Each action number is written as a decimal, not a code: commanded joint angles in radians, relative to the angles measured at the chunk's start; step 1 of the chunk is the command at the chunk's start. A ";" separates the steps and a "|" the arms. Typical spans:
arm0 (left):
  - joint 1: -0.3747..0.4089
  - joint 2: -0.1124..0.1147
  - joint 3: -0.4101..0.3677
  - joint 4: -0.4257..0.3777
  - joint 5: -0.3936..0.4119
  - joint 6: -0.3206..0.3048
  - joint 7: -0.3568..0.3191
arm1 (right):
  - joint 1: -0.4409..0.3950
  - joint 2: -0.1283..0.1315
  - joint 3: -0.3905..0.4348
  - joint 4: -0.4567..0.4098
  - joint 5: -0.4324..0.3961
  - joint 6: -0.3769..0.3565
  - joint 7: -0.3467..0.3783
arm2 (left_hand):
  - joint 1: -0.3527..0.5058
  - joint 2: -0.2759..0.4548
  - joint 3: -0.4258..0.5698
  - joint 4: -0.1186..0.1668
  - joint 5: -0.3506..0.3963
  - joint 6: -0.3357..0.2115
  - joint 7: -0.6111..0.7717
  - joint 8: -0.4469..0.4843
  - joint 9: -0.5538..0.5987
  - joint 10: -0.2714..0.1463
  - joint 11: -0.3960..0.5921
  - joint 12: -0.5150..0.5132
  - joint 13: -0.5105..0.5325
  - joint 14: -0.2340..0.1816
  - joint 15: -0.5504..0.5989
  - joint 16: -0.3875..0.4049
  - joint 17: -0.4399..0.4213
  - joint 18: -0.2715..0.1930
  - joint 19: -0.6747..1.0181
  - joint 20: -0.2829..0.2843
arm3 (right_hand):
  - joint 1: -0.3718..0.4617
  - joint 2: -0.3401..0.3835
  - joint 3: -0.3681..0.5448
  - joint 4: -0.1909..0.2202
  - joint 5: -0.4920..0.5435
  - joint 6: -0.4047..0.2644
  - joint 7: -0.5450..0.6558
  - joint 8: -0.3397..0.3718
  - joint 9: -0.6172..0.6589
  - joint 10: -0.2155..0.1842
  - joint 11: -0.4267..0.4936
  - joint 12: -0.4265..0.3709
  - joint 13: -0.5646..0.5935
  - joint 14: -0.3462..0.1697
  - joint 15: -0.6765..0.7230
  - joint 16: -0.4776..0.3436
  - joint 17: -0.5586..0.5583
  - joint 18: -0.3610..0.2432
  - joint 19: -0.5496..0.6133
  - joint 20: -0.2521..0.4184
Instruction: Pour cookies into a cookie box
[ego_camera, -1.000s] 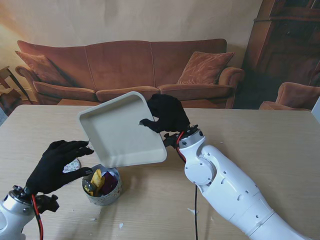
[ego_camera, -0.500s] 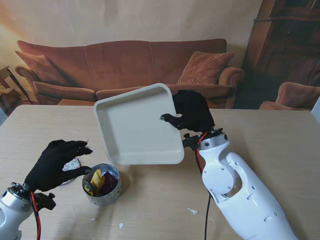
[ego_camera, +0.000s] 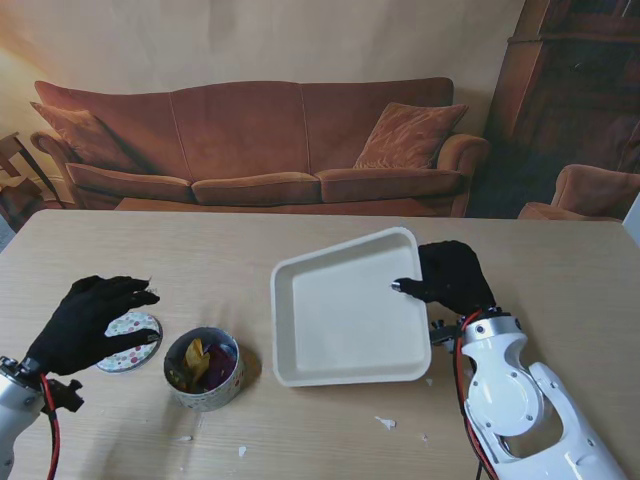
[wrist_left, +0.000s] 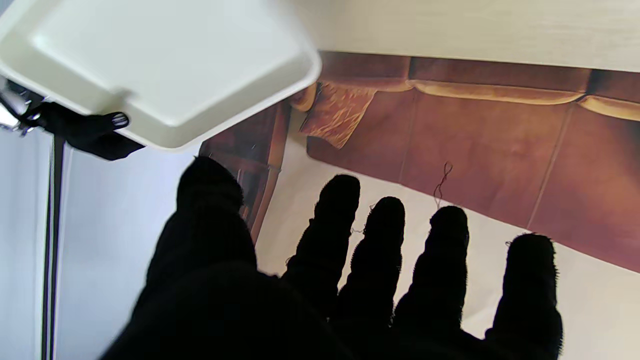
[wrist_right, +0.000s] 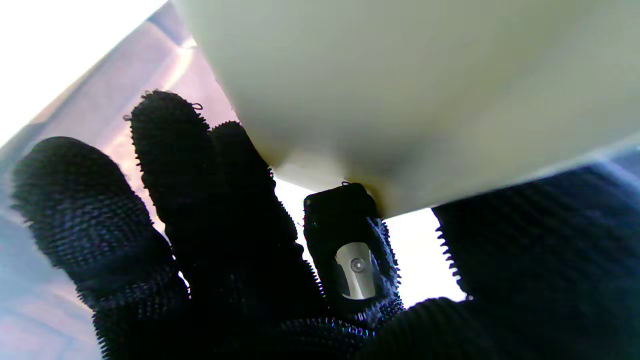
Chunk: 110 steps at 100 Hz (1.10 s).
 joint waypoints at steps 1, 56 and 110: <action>-0.023 0.012 -0.005 0.044 -0.001 0.014 -0.023 | -0.020 0.001 0.006 0.030 0.031 0.031 0.014 | 0.020 -0.025 -0.011 -0.006 -0.050 0.014 -0.017 -0.017 -0.055 -0.001 -0.018 -0.013 -0.069 -0.026 -0.038 -0.023 -0.036 -0.021 -0.059 -0.019 | 0.484 -0.082 0.504 0.034 -0.024 -0.232 0.030 0.016 0.050 -0.114 0.068 0.010 0.021 0.004 0.038 0.000 0.024 0.025 0.073 -0.010; -0.238 0.074 0.115 0.356 0.098 0.177 -0.175 | 0.029 -0.021 -0.020 0.237 0.133 0.170 -0.002 | 0.005 -0.101 0.008 0.014 -0.352 -0.042 -0.097 -0.069 -0.367 -0.076 -0.013 -0.007 -0.329 -0.131 -0.124 -0.050 -0.103 -0.119 -0.254 0.068 | 0.484 -0.088 0.504 0.026 -0.087 -0.158 -0.058 0.006 -0.024 -0.097 0.091 0.022 0.001 0.003 0.065 0.012 0.069 -0.067 0.179 0.037; -0.301 0.083 0.173 0.460 0.119 0.227 -0.165 | 0.044 0.010 -0.029 0.310 -0.027 0.184 0.048 | -0.005 -0.078 0.005 0.015 -0.340 -0.023 -0.089 -0.060 -0.377 -0.070 0.010 -0.005 -0.321 -0.130 -0.122 -0.042 -0.094 -0.119 -0.295 0.109 | 0.276 -0.008 0.408 0.143 -0.474 0.045 -0.680 -0.858 -0.301 -0.088 -0.073 0.022 -0.237 -0.080 -0.342 -0.009 -0.069 -0.141 -0.098 -0.035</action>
